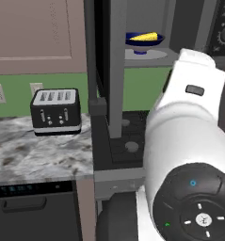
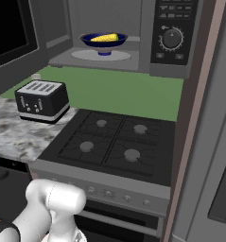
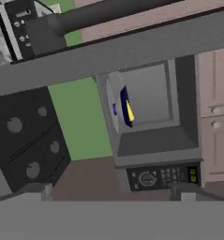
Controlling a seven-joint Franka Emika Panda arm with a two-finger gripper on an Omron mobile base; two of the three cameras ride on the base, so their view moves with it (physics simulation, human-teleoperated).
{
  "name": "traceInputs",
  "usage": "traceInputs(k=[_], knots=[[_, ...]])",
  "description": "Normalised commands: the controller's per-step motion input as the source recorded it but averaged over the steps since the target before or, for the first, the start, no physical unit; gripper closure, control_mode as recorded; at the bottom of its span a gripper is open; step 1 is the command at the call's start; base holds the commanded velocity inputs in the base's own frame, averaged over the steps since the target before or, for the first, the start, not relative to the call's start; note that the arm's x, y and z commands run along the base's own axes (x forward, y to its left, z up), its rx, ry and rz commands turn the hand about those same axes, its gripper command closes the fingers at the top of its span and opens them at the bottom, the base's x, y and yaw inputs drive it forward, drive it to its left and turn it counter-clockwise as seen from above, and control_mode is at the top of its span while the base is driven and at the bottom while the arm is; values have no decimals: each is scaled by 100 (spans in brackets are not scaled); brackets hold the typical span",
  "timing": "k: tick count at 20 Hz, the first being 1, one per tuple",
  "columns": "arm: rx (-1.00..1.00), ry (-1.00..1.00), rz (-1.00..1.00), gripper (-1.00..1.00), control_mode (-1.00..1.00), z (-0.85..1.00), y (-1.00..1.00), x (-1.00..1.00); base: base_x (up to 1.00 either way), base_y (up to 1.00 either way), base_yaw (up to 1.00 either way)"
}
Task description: Place the bowl containing the corn and tomato in the microwave. Close the microwave door and press the start button to microwave the meal.
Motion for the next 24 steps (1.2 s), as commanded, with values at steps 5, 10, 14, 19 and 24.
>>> traceInputs(k=[5,10,14,19,24], knots=[[-16,-23,0,-100,-100,0,65,-3,0,0,0],[-12,-22,0,-100,-100,-4,79,0,0,0,0],[-11,-14,-3,-100,-100,-18,77,24,0,0,0],[-9,-4,-12,-100,-100,-21,60,55,0,0,0],[-7,0,-16,-100,-100,-13,47,72,0,0,0]])
